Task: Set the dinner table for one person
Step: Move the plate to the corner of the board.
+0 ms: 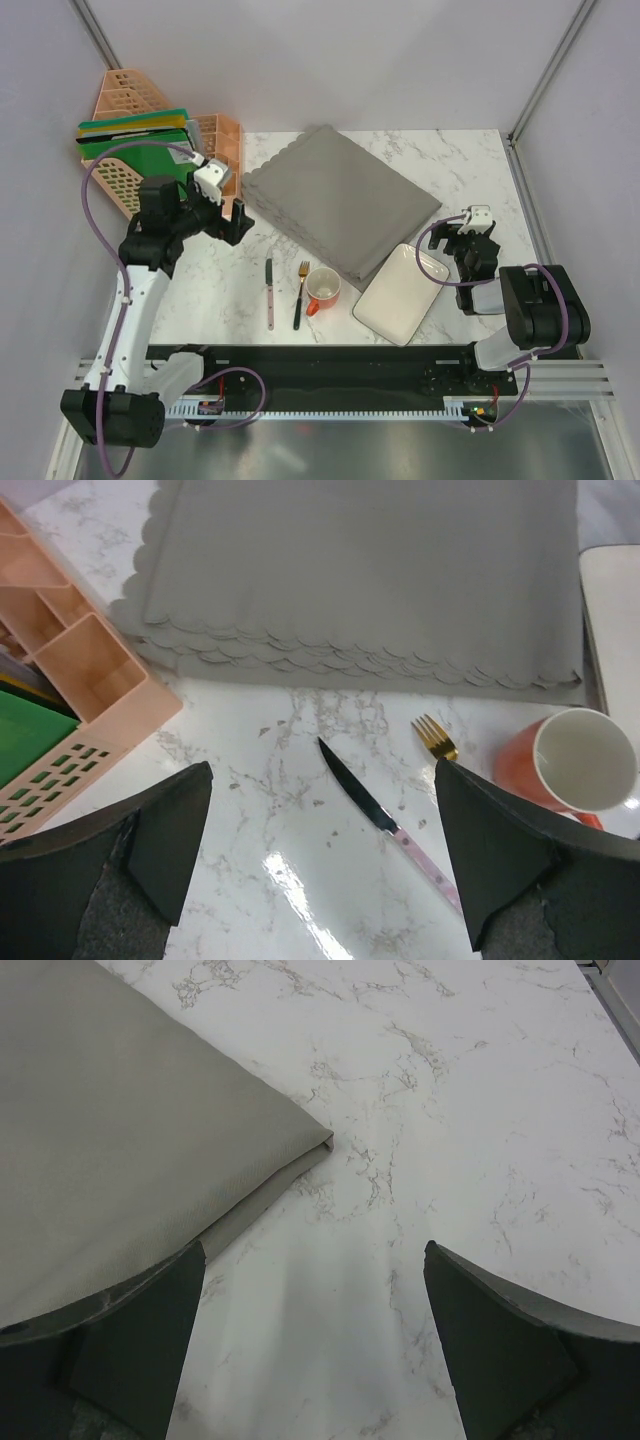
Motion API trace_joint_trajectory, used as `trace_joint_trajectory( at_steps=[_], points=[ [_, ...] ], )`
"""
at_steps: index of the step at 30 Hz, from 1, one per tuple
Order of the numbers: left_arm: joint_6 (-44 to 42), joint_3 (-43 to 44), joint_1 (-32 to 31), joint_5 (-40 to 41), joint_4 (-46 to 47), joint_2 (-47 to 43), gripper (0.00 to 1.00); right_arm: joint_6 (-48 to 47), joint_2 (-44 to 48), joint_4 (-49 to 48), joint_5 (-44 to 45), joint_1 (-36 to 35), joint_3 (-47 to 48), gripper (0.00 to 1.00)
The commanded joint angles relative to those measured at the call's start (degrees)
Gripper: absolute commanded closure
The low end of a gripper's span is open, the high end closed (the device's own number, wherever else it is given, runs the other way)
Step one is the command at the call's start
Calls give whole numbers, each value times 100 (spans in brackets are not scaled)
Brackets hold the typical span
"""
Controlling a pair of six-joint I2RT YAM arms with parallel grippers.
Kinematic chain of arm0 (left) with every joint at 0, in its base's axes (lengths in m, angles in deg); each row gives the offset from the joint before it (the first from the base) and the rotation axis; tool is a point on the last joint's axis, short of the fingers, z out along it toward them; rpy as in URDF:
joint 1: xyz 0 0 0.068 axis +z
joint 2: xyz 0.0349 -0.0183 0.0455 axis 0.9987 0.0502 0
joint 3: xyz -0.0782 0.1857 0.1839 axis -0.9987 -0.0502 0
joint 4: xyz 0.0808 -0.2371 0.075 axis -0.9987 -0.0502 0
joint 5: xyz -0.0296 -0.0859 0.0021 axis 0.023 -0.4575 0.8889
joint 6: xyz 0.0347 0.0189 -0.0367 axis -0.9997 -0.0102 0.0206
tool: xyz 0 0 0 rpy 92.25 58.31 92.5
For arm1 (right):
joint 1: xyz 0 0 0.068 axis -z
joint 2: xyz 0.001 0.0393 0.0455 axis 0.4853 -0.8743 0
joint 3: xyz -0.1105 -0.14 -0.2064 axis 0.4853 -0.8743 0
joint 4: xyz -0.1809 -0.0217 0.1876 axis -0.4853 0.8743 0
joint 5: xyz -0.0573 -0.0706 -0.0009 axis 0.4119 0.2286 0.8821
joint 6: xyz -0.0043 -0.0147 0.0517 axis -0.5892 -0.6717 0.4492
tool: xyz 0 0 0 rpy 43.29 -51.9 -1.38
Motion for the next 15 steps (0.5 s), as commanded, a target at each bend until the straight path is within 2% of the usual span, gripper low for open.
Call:
trace_joint_trajectory(
  at_steps=[1,2,4,10,13,14,15],
  points=[
    [237,-622,2,749,1457,-518,0,66,31,-160,-69,-17,0,2],
    [308,-1077,2,1021,1759,-623,0,66,31,-160,-61,-25,0,2],
    [326,-1649,2,1077,2269,-835,0,66,31,-160,-69,-17,0,2],
    [667,-2328,2,629,2377,-975,0,57,31,-160,-69,-25,0,2],
    [993,-3020,2,794,3166,-1439,0,57,31,-160,-69,-25,0,2],
    [1037,-3267,2,882,3960,-1564,0,57,31,-160,-69,-17,0,2],
    [1064,-3522,2,944,4334,-1704,0,57,23,-160,-69,-25,0,2]
  ],
)
